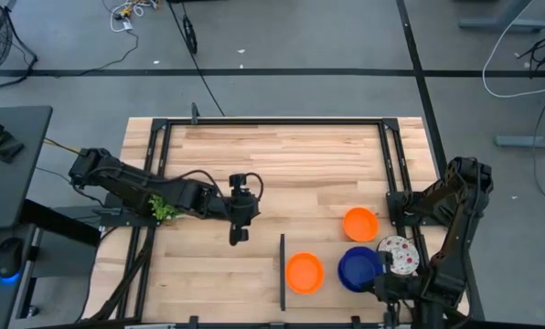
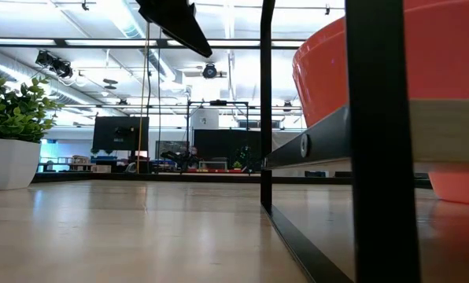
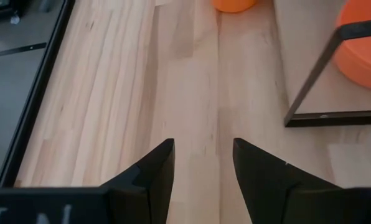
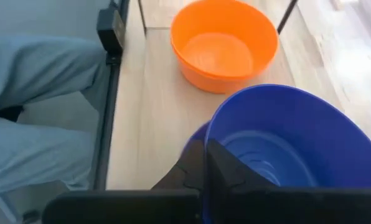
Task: Pick & Place Mini bowls
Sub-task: Stack the blue bowl on the blue bowl on the shelf
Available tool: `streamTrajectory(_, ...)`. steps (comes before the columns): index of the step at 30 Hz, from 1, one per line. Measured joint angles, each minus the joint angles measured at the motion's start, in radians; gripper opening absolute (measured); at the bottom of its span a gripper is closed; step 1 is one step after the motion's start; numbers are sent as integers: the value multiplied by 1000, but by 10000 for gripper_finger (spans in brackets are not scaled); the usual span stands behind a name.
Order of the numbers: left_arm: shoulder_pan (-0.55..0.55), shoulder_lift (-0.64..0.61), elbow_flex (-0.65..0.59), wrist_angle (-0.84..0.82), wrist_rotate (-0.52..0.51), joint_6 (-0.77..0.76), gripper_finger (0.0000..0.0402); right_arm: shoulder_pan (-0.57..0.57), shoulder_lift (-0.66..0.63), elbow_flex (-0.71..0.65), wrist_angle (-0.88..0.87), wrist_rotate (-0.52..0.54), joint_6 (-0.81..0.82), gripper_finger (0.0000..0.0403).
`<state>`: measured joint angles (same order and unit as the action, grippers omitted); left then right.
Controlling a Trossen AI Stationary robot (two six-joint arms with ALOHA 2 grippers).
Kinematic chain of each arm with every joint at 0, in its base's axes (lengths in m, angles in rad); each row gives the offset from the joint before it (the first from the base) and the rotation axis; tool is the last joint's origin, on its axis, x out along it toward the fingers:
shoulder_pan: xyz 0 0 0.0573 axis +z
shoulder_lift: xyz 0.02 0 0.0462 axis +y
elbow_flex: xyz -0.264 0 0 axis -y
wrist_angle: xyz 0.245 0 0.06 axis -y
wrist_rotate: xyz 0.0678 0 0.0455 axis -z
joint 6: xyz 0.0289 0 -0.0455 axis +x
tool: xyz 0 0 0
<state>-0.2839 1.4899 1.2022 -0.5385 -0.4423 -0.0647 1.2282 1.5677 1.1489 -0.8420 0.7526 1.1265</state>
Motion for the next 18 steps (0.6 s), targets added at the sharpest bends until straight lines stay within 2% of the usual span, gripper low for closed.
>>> streamTrajectory(8,-23,0,0,0,-10,-1,169,0,0,-74,127,0,-5,3)
streamTrajectory(13,-24,0,0,3,-10,-2,169,-1,0,-84,139,0,9,7)
streamTrajectory(18,-24,0,0,5,-10,-3,169,-2,0,-84,139,-1,17,28)
